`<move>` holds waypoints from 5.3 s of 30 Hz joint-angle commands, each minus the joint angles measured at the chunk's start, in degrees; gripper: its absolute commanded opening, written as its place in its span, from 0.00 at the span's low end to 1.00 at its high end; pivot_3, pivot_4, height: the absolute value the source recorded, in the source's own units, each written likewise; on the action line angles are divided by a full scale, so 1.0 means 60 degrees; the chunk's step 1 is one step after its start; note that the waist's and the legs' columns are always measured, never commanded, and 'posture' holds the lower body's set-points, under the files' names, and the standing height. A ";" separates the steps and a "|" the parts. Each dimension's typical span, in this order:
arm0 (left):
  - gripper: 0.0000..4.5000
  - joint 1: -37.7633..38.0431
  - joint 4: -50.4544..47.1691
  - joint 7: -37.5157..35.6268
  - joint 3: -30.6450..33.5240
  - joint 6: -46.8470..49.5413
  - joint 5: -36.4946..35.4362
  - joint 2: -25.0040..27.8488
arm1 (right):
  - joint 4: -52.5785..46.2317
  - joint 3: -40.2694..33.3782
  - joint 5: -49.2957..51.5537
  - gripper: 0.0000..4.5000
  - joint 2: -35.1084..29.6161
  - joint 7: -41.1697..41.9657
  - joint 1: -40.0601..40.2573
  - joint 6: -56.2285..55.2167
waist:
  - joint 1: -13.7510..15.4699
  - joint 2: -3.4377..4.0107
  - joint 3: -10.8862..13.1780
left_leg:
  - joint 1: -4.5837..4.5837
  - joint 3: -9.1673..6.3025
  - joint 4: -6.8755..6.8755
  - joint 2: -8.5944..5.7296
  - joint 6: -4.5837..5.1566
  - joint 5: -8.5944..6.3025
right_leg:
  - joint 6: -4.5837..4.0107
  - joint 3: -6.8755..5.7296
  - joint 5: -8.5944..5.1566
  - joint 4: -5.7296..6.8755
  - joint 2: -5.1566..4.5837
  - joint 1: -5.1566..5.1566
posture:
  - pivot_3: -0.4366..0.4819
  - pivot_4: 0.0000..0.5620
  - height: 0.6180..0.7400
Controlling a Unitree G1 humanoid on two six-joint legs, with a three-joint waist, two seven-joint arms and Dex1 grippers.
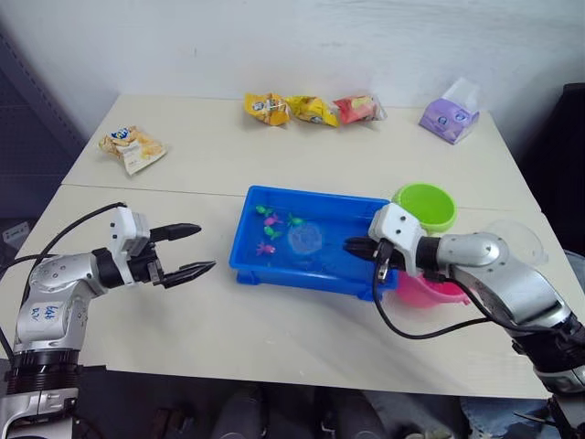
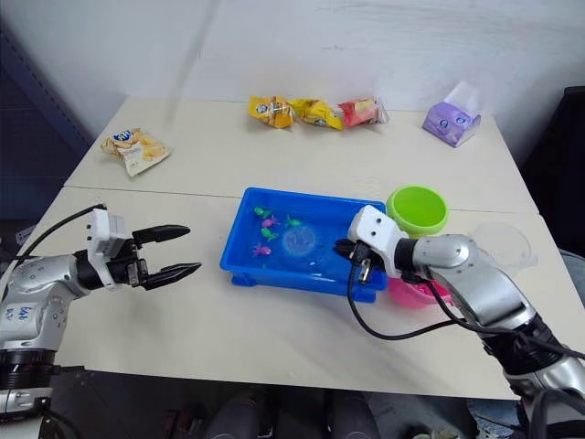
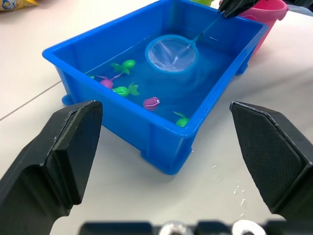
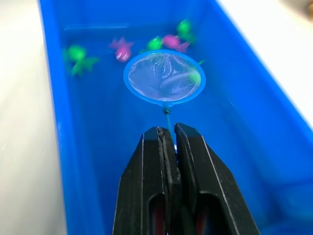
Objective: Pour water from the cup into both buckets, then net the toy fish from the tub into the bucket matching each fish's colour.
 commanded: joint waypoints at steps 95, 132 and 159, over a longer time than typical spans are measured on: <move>1.00 -0.3858 0.0880 -0.1369 -0.3082 -0.1322 0.0254 -0.3563 | 0.0034 -1.0664 -0.4349 0.00 0.2470 -0.0532 0.8321 -1.1490 | 0.0054 0.0004 -0.0001 | 0.0048 0.0037 -0.0012 -0.0012 -0.0017 0.0008 | 0.0024 0.0028 0.0012 -0.0014 0.0025 0.0045 | 0.48 0.27 1.00; 1.00 -0.3865 0.1745 -0.1052 -0.3245 -0.4087 0.1278 -0.3849 | 0.2948 -0.9022 -1.2596 0.00 0.0250 -1.1495 0.9041 -1.4314 | 0.0021 0.0013 -0.0006 | 0.0079 0.0088 -0.0019 -0.0008 -0.0041 0.0027 | 0.0008 0.0071 0.0003 0.0026 0.0038 0.0037 | 0.48 0.27 1.00; 1.00 -0.3436 0.0678 -0.1087 -0.3221 -0.2045 0.0924 -0.3434 | 0.3013 -0.7823 -1.3269 0.00 -0.0672 -1.4158 0.9858 -1.2263 | 0.0042 0.0028 -0.0031 | 0.0076 0.0099 -0.0029 -0.0005 -0.0052 0.0032 | 0.0008 0.0090 0.0000 0.0025 0.0048 0.0024 | 0.48 0.27 1.00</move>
